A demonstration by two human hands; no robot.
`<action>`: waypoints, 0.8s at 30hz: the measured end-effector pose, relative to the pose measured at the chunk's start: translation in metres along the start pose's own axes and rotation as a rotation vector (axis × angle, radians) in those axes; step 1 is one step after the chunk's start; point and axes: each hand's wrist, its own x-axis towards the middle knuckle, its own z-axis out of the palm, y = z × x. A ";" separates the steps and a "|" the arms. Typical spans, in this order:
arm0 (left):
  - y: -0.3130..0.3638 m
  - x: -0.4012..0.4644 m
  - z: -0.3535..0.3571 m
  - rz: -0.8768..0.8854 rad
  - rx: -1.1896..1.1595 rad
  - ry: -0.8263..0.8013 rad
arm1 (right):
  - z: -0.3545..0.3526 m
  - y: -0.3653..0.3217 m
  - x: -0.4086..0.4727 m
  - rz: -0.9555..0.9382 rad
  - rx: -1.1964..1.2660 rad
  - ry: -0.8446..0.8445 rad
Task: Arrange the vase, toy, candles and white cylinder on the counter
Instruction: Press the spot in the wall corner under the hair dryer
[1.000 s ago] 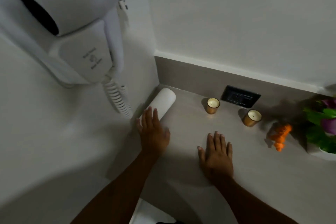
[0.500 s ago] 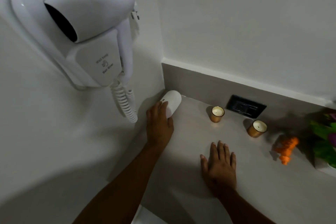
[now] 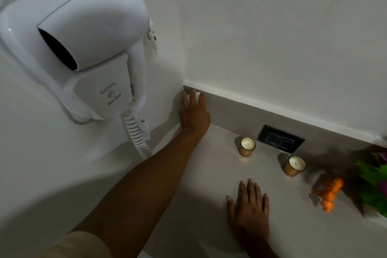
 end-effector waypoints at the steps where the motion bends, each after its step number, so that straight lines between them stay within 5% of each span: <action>1: 0.000 0.003 0.001 -0.004 0.000 0.027 | 0.001 0.000 0.001 0.001 0.001 0.000; 24: -0.020 0.005 -0.008 0.063 0.154 0.101 | -0.005 0.000 0.001 -0.014 0.033 0.002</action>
